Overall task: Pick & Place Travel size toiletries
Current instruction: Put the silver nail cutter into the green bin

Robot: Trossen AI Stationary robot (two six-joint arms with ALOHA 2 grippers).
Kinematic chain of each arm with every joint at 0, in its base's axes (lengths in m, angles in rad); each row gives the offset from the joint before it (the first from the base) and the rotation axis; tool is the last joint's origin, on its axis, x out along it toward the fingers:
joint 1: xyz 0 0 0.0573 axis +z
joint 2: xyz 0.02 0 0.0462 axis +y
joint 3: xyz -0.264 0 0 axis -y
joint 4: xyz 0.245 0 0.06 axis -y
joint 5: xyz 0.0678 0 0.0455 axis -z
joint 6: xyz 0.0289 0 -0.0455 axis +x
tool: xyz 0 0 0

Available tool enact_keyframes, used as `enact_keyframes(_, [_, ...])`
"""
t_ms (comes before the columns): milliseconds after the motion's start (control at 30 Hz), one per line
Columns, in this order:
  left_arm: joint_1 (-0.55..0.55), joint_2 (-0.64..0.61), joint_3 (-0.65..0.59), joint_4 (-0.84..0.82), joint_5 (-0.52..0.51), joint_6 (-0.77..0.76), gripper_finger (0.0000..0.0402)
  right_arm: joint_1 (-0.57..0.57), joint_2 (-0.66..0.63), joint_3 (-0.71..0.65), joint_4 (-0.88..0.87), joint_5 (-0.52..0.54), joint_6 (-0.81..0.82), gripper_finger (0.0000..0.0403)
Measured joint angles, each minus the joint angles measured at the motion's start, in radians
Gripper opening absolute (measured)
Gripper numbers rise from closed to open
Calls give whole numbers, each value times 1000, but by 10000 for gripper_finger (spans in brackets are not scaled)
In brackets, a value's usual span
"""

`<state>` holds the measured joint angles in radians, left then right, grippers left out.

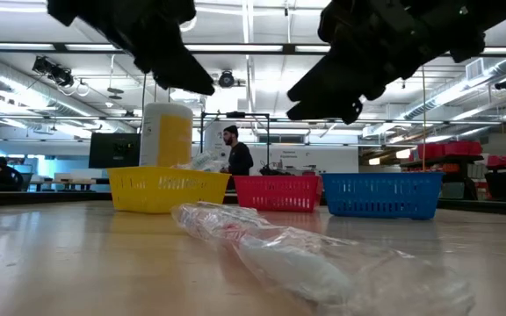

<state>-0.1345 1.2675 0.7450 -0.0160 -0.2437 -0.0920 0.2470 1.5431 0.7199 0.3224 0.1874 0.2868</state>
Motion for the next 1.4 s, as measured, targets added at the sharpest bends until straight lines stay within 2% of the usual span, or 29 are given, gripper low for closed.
enact_keyframes(133, [-12,-44,-68,68,-7,20,171,-10,80,1,137,-1,-58,217])
enact_keyframes(267, [-13,-84,-91,93,-8,62,171,-31,174,29,191,-6,-63,216])
enact_keyframes(400, [-6,-106,-89,123,-7,126,171,-46,280,112,160,-6,-52,225])
enact_keyframes(633, [1,-116,-88,158,-6,179,171,-71,431,303,-61,13,-74,225])
enact_keyframes(800, [1,-116,-88,165,-4,186,171,-93,470,371,-168,16,-82,211])
enact_keyframes(1000, [1,-115,-89,143,-5,195,171,-103,507,377,-158,-65,-59,202])
enact_keyframes(1200, [1,-114,-89,138,-4,186,171,-100,528,379,-160,-52,-70,204])
enact_keyframes(1300, [1,-114,-89,138,-3,186,171,-100,529,380,-169,-49,-105,185])
enact_keyframes(1400, [1,-114,-89,138,-3,186,171,-100,530,380,-175,-49,-113,148])
